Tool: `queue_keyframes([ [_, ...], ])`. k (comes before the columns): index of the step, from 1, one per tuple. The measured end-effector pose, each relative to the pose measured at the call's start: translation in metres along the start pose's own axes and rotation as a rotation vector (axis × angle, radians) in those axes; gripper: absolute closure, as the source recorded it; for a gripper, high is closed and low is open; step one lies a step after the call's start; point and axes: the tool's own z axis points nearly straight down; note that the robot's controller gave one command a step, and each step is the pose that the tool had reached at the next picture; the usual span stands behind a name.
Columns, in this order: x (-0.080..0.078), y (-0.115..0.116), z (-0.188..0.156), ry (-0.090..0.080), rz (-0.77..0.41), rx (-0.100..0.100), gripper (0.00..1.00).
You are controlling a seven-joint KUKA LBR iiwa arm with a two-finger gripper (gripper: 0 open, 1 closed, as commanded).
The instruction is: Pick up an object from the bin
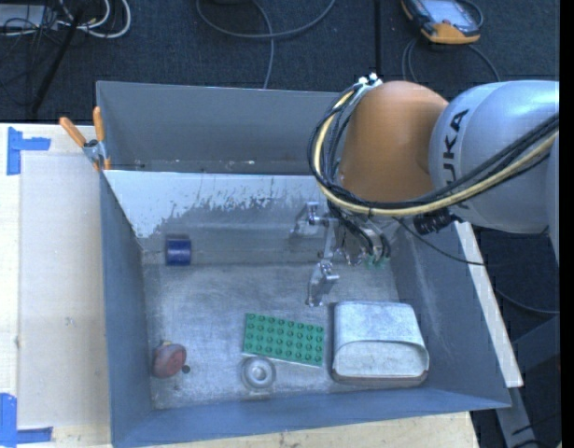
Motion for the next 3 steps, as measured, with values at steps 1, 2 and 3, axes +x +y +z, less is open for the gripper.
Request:
queue_keyframes([
  [1, 0.050, -0.024, 0.105, -0.007, 0.073, -0.003, 0.00],
  [2, 0.052, -0.023, 0.102, 0.012, 0.068, -0.002, 1.00],
  [3, 0.079, -0.035, -0.041, -0.005, -0.163, 0.001, 1.00],
])
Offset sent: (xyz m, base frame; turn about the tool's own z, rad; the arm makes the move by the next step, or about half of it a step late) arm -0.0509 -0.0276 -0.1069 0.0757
